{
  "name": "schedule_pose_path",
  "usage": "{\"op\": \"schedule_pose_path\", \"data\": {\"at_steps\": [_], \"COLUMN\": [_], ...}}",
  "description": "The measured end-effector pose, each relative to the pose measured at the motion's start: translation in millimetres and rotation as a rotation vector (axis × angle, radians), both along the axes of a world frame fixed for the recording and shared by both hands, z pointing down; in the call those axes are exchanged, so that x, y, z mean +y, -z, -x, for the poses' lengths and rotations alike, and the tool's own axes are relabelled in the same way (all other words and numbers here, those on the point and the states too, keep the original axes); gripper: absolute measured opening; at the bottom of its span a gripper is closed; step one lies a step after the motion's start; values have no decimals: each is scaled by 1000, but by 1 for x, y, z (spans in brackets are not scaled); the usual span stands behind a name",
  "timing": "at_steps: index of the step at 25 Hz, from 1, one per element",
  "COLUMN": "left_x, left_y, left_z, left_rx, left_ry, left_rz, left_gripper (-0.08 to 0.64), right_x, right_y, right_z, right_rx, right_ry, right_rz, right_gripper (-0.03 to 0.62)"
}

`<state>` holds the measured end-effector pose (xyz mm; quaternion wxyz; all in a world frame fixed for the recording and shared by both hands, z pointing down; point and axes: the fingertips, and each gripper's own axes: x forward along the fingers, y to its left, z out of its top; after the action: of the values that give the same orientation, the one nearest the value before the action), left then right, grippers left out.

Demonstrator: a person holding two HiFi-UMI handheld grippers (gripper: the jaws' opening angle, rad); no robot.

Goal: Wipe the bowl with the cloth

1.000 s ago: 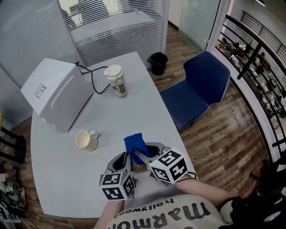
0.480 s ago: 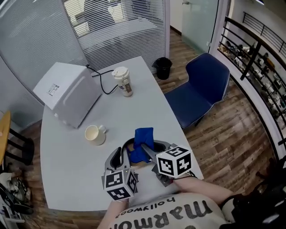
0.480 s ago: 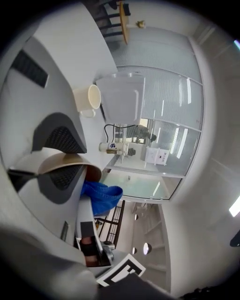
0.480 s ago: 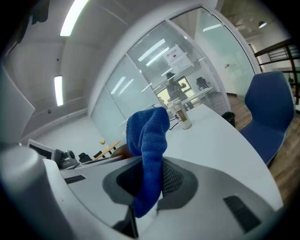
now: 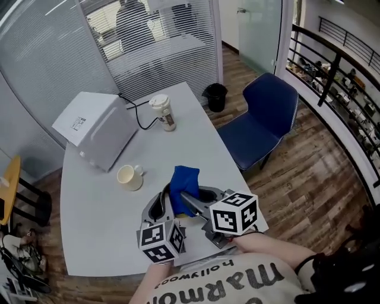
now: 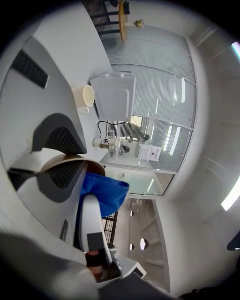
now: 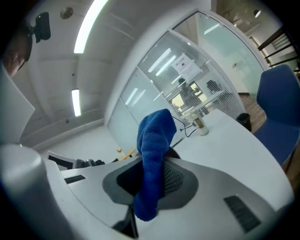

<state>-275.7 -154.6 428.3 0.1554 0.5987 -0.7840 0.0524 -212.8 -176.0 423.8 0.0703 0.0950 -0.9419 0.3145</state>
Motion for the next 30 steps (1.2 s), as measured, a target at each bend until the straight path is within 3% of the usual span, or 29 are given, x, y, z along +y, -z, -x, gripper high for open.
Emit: {"op": "schedule_pose_path", "data": {"at_steps": [4, 7, 17, 24, 30], "left_x": [-8, -12, -33, -52, -48], "left_y": [14, 21, 15, 0, -1], "left_z": [-11, -22, -13, -2, -6], "left_rx": [24, -17, -189, -244, -227], "left_ry": [-25, -62, -178, -140, -89], "left_rz": [-54, -59, 61, 118, 113], "left_gripper": [35, 41, 51, 49, 55], "right_x": [11, 4, -22, -55, -60], "right_y": [4, -4, -36, -57, -60], "right_z": [3, 1, 32, 33, 21], "right_rx": [58, 124, 237, 279, 326], "right_ry": [46, 19, 4, -183, -209], "right_rz": [-27, -24, 84, 59, -20], "right_gripper": [61, 61, 61, 61, 61]}}
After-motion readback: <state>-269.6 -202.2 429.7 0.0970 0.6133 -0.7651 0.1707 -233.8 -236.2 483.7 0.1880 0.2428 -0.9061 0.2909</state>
